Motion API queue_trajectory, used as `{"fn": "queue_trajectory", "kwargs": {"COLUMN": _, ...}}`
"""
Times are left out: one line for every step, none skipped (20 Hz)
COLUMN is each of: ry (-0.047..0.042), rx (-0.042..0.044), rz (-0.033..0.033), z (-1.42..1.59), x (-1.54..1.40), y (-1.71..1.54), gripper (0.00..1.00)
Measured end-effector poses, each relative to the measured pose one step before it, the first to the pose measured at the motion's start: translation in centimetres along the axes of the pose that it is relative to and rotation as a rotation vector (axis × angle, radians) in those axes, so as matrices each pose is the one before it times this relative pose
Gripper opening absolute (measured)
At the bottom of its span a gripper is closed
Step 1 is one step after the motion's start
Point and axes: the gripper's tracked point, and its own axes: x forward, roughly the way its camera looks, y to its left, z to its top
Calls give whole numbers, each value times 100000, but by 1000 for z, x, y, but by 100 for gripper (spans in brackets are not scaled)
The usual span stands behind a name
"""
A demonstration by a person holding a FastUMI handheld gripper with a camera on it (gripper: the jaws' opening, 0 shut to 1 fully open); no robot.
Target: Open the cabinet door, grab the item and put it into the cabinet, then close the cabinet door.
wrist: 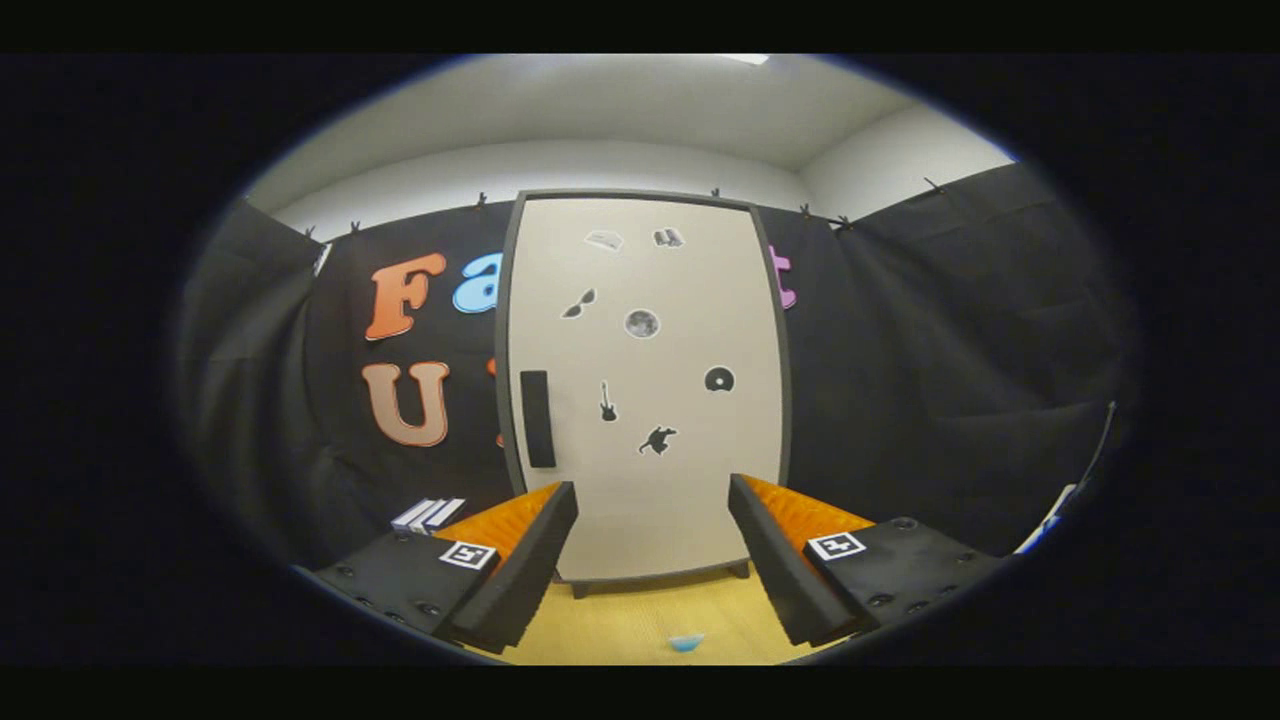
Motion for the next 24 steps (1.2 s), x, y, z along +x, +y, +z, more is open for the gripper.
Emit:
{"fn": "queue_trajectory", "kwargs": {"ry": 344, "rx": -552, "rz": 1304, "z": 115, "x": 883, "y": 761, "gripper": 98}}
{"fn": "queue_trajectory", "kwargs": {"ry": 307, "rx": -246, "rz": 1398, "z": 37, "x": 921, "y": 772, "gripper": 97}}
{"fn": "queue_trajectory", "kwargs": {"ry": 486, "rx": -16, "rz": 1437, "z": 50, "x": 975, "y": 764, "gripper": 97}}
{"fn": "queue_trajectory", "kwargs": {"ry": 852, "rx": 44, "rz": 1202, "z": -106, "x": 849, "y": 510, "gripper": 97}}
{"fn": "queue_trajectory", "kwargs": {"ry": 855, "rx": -61, "rz": 1143, "z": 18, "x": 958, "y": 641, "gripper": 97}}
{"fn": "queue_trajectory", "kwargs": {"ry": 706, "rx": -266, "rz": 1117, "z": 1, "x": 861, "y": 632, "gripper": 97}}
{"fn": "queue_trajectory", "kwargs": {"ry": 555, "rx": -617, "rz": 816, "z": -129, "x": 891, "y": 553, "gripper": 98}}
{"fn": "queue_trajectory", "kwargs": {"ry": 604, "rx": -847, "rz": 526, "z": 54, "x": 783, "y": 433, "gripper": 98}}
{"fn": "queue_trajectory", "kwargs": {"ry": 522, "rx": -875, "rz": 532, "z": -36, "x": 885, "y": 431, "gripper": 98}}
{"fn": "queue_trajectory", "kwargs": {"ry": 475, "rx": -861, "rz": 632, "z": -105, "x": 881, "y": 493, "gripper": 98}}
{"fn": "queue_trajectory", "kwargs": {"ry": 589, "rx": -810, "rz": 493, "z": -96, "x": 875, "y": 398, "gripper": 98}}
{"fn": "queue_trajectory", "kwargs": {"ry": 926, "rx": -756, "rz": 472, "z": -137, "x": 765, "y": 384, "gripper": 98}}
{"fn": "queue_trajectory", "kwargs": {"ry": 915, "rx": -439, "rz": 364, "z": -209, "x": 799, "y": 317, "gripper": 98}}
{"fn": "queue_trajectory", "kwargs": {"ry": 866, "rx": -152, "rz": 369, "z": -159, "x": 778, "y": 231, "gripper": 98}}
{"fn": "queue_trajectory", "kwargs": {"ry": 480, "rx": -109, "rz": 33, "z": 33, "x": 711, "y": 116, "gripper": 98}}
{"fn": "queue_trajectory", "kwargs": {"ry": 203, "rx": -221, "rz": -453, "z": 62, "x": 758, "y": -24, "gripper": 99}}
{"fn": "queue_trajectory", "kwargs": {"ry": 199, "rx": -225, "rz": -232, "z": 35, "x": 637, "y": 54, "gripper": 100}}
{"fn": "queue_trajectory", "kwargs": {"ry": 142, "rx": -211, "rz": 443, "z": 136, "x": 643, "y": 249, "gripper": 100}}
{"fn": "queue_trajectory", "kwargs": {"ry": 161, "rx": -355, "rz": 486, "z": 80, "x": 731, "y": 218, "gripper": 100}}
{"fn": "queue_trajectory", "kwargs": {"ry": 872, "rx": -724, "rz": -209, "z": -111, "x": 861, "y": 43, "gripper": 99}}
{"fn": "queue_trajectory", "kwargs": {"ry": 1073, "rx": -590, "rz": -240, "z": -159, "x": 728, "y": 19, "gripper": 99}}
{"fn": "queue_trajectory", "kwargs": {"ry": 742, "rx": -354, "rz": 622, "z": -36, "x": 759, "y": 320, "gripper": 98}}
{"fn": "queue_trajectory", "kwargs": {"ry": 23, "rx": -177, "rz": 38, "z": 28, "x": 730, "y": 52, "gripper": 96}}
{"fn": "queue_trajectory", "kwargs": {"ry": 439, "rx": 188, "rz": 486, "z": 20, "x": 577, "y": 169, "gripper": 94}}
